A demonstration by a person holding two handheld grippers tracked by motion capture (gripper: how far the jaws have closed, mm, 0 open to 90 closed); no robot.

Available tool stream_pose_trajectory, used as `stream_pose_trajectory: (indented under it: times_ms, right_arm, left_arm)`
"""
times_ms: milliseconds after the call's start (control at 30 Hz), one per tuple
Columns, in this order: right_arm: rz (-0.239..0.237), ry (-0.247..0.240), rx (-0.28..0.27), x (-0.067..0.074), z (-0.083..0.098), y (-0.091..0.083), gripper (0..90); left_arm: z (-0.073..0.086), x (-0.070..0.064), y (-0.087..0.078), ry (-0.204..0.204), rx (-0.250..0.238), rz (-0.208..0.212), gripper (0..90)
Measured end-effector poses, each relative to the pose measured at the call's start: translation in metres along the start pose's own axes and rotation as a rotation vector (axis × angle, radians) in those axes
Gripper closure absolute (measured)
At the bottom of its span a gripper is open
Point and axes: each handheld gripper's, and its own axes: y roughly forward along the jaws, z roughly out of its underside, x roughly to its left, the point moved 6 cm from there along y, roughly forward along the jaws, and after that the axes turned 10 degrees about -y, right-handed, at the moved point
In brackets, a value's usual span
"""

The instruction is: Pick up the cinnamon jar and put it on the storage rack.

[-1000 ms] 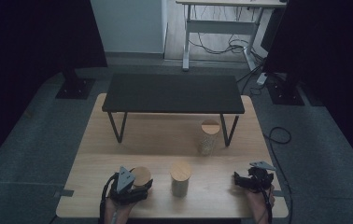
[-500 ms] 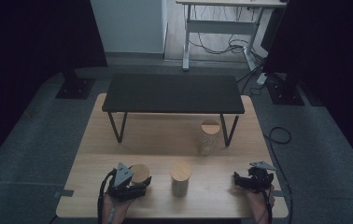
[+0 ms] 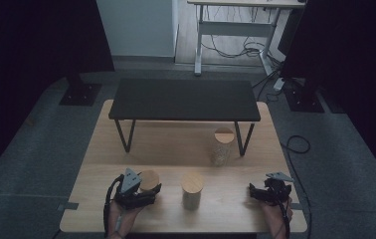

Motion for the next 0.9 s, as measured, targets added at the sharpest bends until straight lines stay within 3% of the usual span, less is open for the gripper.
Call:
stream_pose_trajectory:
  times_ms: [900]
  right_arm:
    - [0.0, 0.0, 0.0, 0.0, 0.0, 0.0, 0.9]
  left_arm:
    - [-0.018, 0.015, 0.004, 0.008, 0.003, 0.03, 24.8]
